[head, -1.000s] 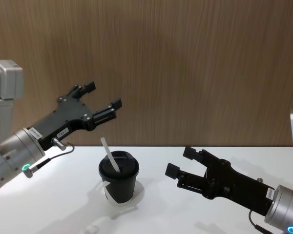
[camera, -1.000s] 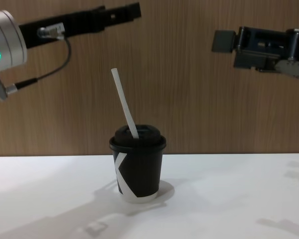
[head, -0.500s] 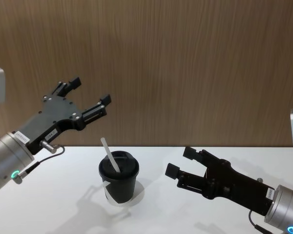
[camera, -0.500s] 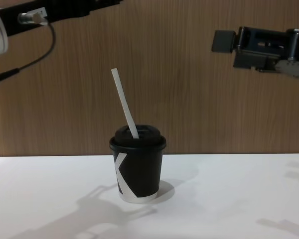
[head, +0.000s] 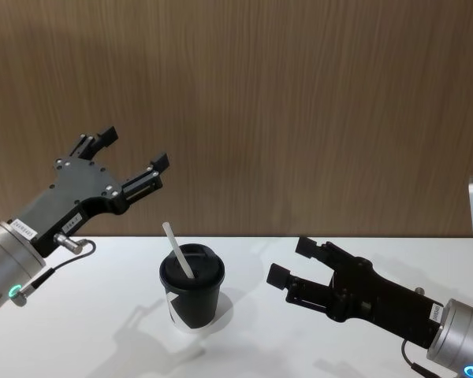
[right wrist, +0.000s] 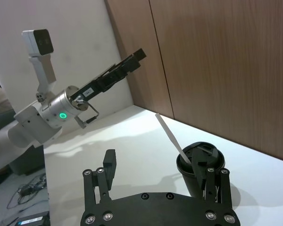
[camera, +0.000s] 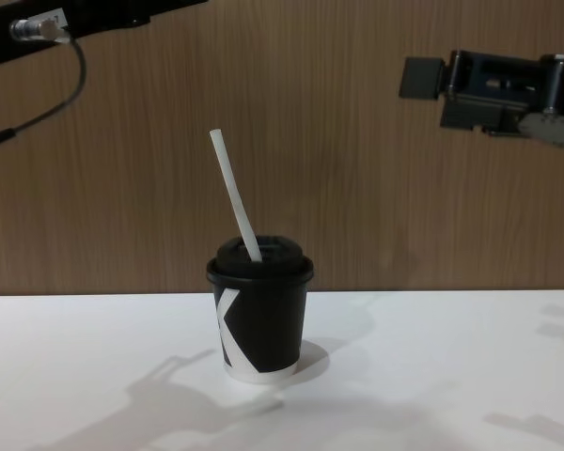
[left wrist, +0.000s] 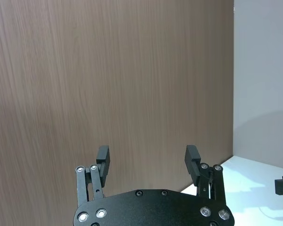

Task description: Pick up the straw with one hand, pass it to the other hand, and insert it into the cup.

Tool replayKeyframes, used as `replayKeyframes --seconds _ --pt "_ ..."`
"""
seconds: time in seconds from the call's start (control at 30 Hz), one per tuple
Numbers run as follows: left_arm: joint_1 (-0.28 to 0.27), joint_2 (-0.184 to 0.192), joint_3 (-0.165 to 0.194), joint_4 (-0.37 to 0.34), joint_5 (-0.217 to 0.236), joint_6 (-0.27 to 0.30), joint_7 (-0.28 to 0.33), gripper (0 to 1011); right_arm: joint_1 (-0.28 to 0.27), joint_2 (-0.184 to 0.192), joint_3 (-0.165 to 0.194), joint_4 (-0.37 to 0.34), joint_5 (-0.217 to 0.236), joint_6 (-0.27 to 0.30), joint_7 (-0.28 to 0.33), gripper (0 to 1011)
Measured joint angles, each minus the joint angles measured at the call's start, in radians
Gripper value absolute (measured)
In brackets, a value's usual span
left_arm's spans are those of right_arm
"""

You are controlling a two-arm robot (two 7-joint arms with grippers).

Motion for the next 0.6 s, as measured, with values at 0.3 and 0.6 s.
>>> replayKeyframes --seconds 0.3,0.6 --pt "0.014 0.002 -0.008 -0.016 0.003 0.001 0.012 1000 0.000 0.000 0.000 0.000 0.000 0.000 0.000 1001" --pt "0.020 0.003 -0.011 -0.022 0.005 0.002 0.017 1000 0.000 0.000 0.000 0.000 0.000 0.000 0.000 1001"
